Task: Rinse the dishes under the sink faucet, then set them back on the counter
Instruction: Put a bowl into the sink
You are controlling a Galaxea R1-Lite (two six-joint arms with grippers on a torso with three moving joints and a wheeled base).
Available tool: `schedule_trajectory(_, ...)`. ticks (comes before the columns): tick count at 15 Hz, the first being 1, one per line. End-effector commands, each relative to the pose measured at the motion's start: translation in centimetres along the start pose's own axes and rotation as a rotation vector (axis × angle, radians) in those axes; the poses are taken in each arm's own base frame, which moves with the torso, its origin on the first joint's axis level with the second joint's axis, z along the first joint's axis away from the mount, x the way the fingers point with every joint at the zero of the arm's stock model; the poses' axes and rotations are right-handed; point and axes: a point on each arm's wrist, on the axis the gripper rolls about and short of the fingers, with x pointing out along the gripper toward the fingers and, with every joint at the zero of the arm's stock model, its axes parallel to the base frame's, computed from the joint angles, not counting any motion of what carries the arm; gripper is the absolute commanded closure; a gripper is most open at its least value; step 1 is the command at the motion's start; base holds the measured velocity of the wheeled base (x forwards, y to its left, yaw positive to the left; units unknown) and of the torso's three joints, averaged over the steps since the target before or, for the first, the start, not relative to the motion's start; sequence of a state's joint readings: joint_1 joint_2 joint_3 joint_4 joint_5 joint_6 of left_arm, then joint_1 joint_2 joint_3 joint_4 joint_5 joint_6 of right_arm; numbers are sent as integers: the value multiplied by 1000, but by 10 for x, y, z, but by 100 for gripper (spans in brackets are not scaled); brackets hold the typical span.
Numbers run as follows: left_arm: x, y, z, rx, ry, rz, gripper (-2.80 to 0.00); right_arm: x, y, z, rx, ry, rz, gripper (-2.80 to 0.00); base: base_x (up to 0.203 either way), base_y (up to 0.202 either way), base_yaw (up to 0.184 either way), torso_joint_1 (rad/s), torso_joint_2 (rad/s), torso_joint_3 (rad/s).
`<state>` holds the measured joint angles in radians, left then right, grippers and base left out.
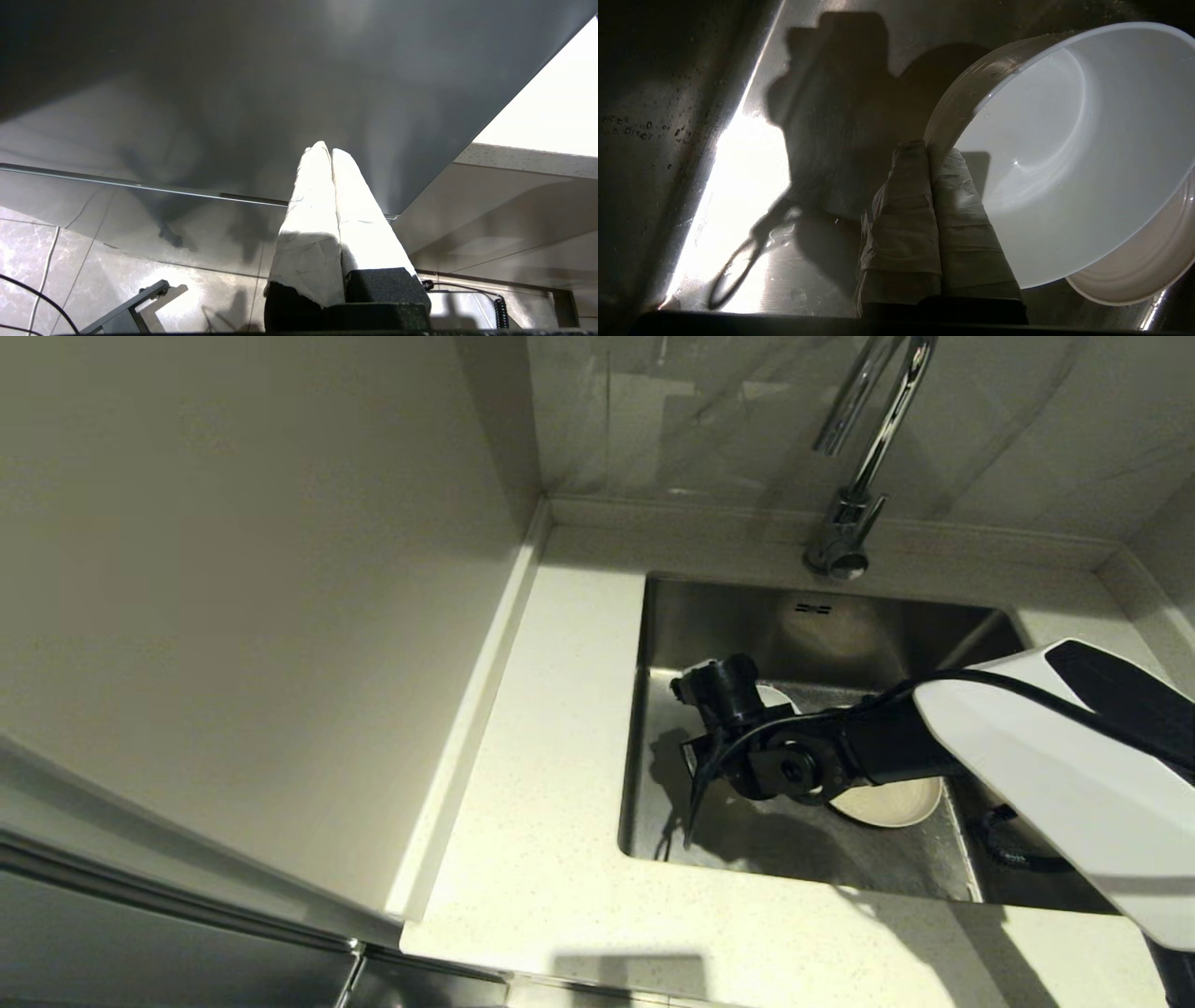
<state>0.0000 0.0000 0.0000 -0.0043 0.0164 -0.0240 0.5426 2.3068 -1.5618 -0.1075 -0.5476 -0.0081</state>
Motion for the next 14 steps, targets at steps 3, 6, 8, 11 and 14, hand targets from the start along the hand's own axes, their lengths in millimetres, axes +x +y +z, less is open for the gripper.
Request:
schedule_trajectory(3,0,0,0,-1,-3,0,0,16,9,-10,16,24,-6,0,0,0,0,0,0,0)
schedule_trajectory(6,0,0,0,-1,-3,0,0,18,9,-12,64,27,-10,0,0,0,0,0,0,0)
schedule_trajectory(8,0,0,0,-1,-3,0,0,5,-3,6,144,-20,-26,0,0,0,0,0,0,0)
schedule_trajectory(11,0,0,0,-1,-3,0,0,-5,-45,38,232,-67,-102,0,0,0,0,0,0,0)
schedule_trajectory(14,0,0,0,-1,-3,0,0,13,-64,40,172,117,-179,0,0,0,0,0,0,0)
